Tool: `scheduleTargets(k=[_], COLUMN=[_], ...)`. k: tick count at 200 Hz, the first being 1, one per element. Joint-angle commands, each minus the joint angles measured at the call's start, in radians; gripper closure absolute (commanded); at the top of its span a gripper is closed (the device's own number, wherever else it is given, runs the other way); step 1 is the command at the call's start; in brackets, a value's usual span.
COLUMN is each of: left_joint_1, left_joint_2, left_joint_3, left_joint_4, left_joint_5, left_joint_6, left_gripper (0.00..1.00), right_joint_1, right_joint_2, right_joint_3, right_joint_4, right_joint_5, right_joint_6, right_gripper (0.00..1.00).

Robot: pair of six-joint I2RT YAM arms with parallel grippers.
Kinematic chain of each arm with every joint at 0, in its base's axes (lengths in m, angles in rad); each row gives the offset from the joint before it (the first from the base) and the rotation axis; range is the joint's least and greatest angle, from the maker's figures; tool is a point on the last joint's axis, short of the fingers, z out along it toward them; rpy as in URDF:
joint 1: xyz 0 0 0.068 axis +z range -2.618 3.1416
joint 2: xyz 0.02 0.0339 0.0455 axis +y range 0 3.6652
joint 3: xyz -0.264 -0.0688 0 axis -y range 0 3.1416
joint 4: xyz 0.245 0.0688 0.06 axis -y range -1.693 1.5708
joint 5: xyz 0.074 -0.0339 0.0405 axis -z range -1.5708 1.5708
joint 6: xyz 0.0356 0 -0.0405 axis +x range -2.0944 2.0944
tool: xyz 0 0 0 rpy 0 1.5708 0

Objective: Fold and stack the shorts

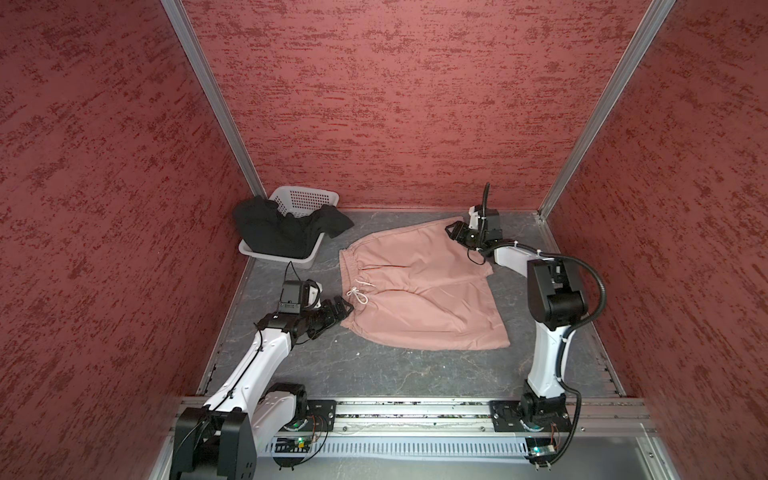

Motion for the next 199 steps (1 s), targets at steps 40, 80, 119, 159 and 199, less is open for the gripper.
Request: scheduleTargets(k=[40, 80, 119, 159, 199], left_joint_1=[-0.019, -0.021, -0.022, -0.024, -0.033], left_joint_2=[0.04, 0.06, 0.089, 0.087, 0.167], left_joint_3=[-0.002, -0.011, -0.003, 0.02, -0.012], left_joint_4=[0.019, 0.048, 0.074, 0.062, 0.237], left_joint_5=[-0.006, 0.002, 0.017, -0.036, 0.037], left_joint_6=[-0.023, -0.034, -0.028, -0.003, -0.052], left_gripper=[0.01, 0.01, 0.01, 0.01, 0.01], right_joint_1=[-0.049, -0.146, -0.195, -0.22, -0.163], right_joint_2=[0.152, 0.127, 0.128, -0.039, -0.3], right_joint_3=[0.14, 0.032, 0.042, -0.075, -0.218], right_joint_4=[-0.049, 0.03, -0.033, 0.075, -0.007], right_joint_5=[0.003, -0.043, -0.08, -0.153, -0.137], right_joint_6=[0.156, 0.218, 0.176, 0.112, -0.033], right_gripper=[0.4, 0.4, 0.4, 0.36, 0.33])
